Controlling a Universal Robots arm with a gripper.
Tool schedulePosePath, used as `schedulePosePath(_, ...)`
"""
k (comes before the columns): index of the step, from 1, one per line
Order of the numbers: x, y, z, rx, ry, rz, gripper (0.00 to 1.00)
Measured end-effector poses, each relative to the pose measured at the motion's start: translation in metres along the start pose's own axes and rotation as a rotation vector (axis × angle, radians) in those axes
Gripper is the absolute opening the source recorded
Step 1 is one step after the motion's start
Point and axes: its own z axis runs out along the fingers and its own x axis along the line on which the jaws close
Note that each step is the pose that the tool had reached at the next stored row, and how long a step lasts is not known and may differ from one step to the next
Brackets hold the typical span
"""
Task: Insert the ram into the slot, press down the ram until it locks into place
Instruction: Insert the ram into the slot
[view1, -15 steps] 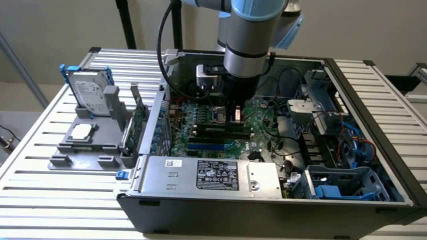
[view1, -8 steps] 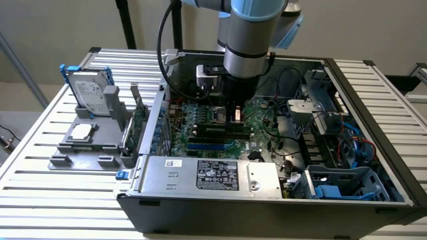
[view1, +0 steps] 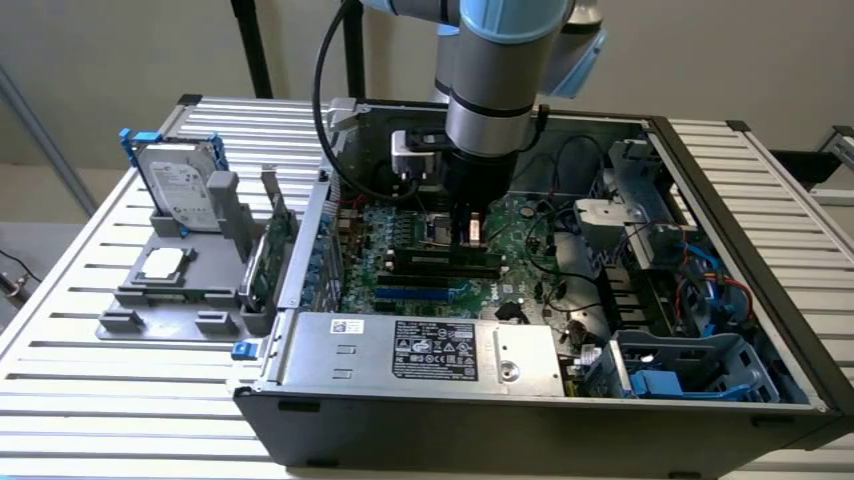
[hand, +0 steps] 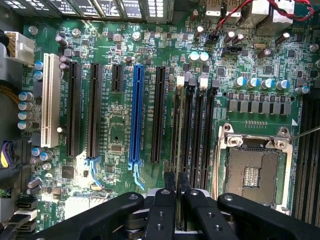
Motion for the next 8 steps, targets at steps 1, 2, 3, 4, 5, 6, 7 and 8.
schedulePosePath(1, 0.0000, 0.0001, 0.0002, 0.0017, 0.0001, 0.000, 0.14)
schedulePosePath(2, 0.0000, 0.0001, 0.0003, 0.0032, 0.0001, 0.000, 0.14)
schedulePosePath(3, 0.0000, 0.0002, 0.0005, 0.0047, 0.0002, 0.000, 0.14)
schedulePosePath(4, 0.0000, 0.0003, 0.0008, 0.0058, 0.0000, 0.000, 0.14)
schedulePosePath(5, 0.0000, 0.0004, 0.0009, 0.0060, 0.0002, 0.000, 0.14)
schedulePosePath(6, 0.0000, 0.0005, 0.0009, 0.0061, 0.0005, 0.000, 0.14)
schedulePosePath(7, 0.0000, 0.0007, 0.0009, 0.0061, 0.0008, 0.000, 0.14)
schedulePosePath(8, 0.0000, 0.0008, 0.0010, 0.0061, 0.0010, 0.000, 0.14)
